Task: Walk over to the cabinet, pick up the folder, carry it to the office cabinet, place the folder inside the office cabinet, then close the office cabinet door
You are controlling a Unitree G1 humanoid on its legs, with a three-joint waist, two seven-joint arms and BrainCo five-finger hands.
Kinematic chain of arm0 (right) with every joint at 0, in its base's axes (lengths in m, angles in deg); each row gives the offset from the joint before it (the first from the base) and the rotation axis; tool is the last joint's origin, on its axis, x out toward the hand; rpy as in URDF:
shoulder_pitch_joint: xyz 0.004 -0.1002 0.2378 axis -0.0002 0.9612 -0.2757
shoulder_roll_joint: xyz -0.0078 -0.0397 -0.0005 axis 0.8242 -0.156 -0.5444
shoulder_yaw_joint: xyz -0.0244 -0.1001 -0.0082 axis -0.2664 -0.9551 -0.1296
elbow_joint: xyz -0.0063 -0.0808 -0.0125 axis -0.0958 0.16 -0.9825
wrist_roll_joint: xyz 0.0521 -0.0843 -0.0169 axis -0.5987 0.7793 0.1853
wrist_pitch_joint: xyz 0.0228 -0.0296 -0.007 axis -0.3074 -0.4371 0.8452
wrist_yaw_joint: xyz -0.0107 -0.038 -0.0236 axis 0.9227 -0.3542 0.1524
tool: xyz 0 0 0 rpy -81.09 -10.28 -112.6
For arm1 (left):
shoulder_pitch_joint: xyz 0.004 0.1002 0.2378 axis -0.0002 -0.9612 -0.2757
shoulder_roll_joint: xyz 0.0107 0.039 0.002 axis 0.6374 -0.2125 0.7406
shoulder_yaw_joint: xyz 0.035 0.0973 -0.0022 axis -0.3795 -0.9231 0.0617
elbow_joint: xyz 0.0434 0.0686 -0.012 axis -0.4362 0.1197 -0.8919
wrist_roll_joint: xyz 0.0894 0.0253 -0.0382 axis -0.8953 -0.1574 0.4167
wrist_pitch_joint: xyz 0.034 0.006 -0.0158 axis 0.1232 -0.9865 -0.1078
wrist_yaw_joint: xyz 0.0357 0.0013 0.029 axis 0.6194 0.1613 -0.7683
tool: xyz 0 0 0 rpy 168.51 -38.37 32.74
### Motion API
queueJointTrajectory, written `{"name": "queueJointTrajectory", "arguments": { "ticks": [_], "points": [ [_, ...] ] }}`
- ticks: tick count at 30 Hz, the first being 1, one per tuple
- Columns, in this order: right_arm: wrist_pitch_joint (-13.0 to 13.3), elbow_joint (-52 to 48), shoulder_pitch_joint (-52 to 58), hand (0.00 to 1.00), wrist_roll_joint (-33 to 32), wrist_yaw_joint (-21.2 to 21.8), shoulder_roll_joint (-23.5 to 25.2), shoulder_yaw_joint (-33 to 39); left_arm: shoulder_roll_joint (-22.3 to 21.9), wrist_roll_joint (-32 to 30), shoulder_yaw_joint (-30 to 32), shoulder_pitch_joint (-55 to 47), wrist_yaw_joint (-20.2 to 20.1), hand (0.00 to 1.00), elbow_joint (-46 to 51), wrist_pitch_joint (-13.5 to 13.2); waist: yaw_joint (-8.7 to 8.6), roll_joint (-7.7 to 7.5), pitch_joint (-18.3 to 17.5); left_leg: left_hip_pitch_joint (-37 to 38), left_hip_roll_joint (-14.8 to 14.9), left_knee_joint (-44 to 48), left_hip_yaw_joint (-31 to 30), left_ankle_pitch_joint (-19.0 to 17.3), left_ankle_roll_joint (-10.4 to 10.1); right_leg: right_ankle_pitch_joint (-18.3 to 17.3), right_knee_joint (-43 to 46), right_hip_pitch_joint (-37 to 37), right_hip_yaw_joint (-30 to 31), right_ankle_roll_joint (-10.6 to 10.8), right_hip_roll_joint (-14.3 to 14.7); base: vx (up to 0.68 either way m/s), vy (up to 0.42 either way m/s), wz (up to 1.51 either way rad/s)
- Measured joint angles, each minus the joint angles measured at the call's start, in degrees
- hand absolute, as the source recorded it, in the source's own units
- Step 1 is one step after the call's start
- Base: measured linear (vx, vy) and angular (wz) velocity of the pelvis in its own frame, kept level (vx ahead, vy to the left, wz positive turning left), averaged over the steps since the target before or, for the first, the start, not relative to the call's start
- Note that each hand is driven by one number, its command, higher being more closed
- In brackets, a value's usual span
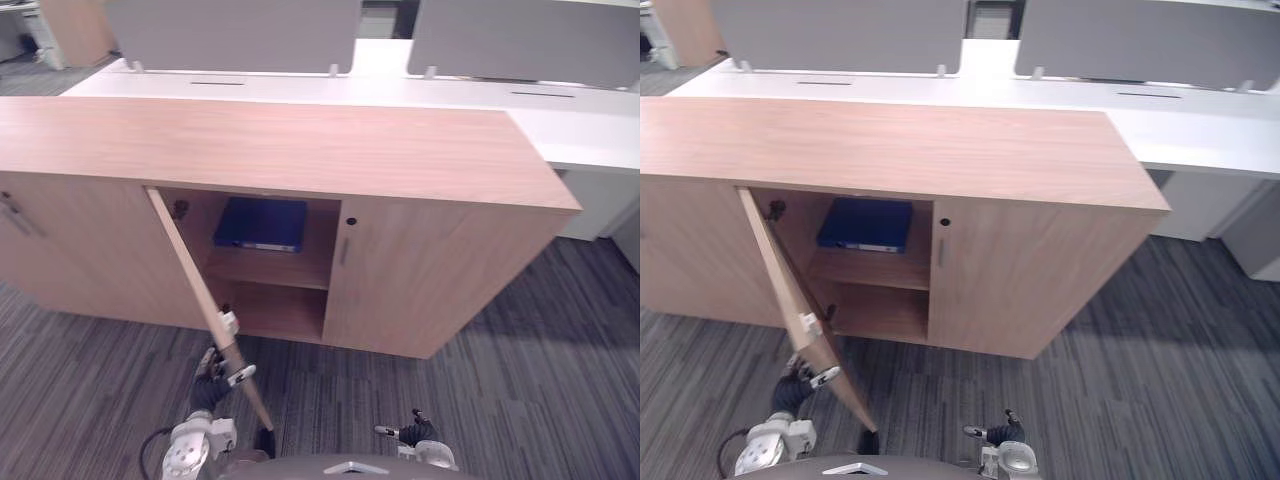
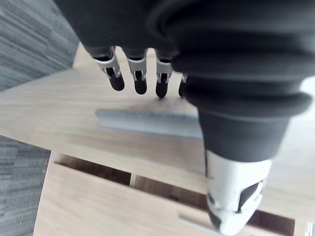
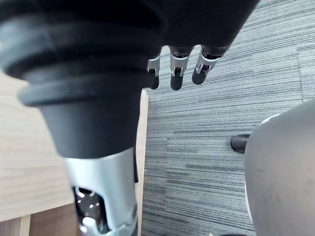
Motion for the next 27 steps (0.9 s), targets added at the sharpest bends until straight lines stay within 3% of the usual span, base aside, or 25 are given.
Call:
{"name": "queueJointTrajectory", "arguments": {
  "ticks": [6,12,17,27],
  "points": [
    [0.2,0.0,-0.2,0.00,0.0,-0.6,0.6,0.2,-0.4,-3.1,-0.9,10.4,1.3,0.00,-5.2,0.2,-2.50,0.10,-0.9,1.0,0.2,0.0,2.5,-1.4,-0.1,0.3,-0.6,-0.1,1.9,-0.3,0.2,0.05,-0.003,-0.22],
    [-0.1,0.1,-0.3,0.00,0.0,-0.6,0.8,1.3,0.7,-3.9,1.6,15.2,4.7,0.00,-10.8,1.4,-3.24,-0.09,-1.8,0.9,0.6,0.0,4.4,-2.7,-0.8,2.9,-1.4,-1.4,4.0,0.2,0.6,0.11,-0.018,-0.20],
    [-1.0,0.2,-0.8,0.00,-1.1,-0.7,0.8,1.7,4.0,-4.8,3.8,20.3,7.8,0.00,-15.2,2.8,-4.28,-0.22,-1.8,0.7,1.1,0.4,5.7,-3.1,-0.5,3.8,-2.9,-1.4,4.4,0.6,1.1,0.14,-0.039,-0.15],
    [-1.0,0.8,-2.2,0.00,-1.1,-0.7,1.0,1.8,6.3,-4.8,3.5,24.4,8.7,0.00,-16.4,3.1,-6.10,-1.81,-0.9,0.7,0.9,0.0,7.2,-3.4,-0.2,4.8,-3.1,-2.4,4.2,0.7,0.7,-0.02,-0.002,-0.09]
  ]
}}
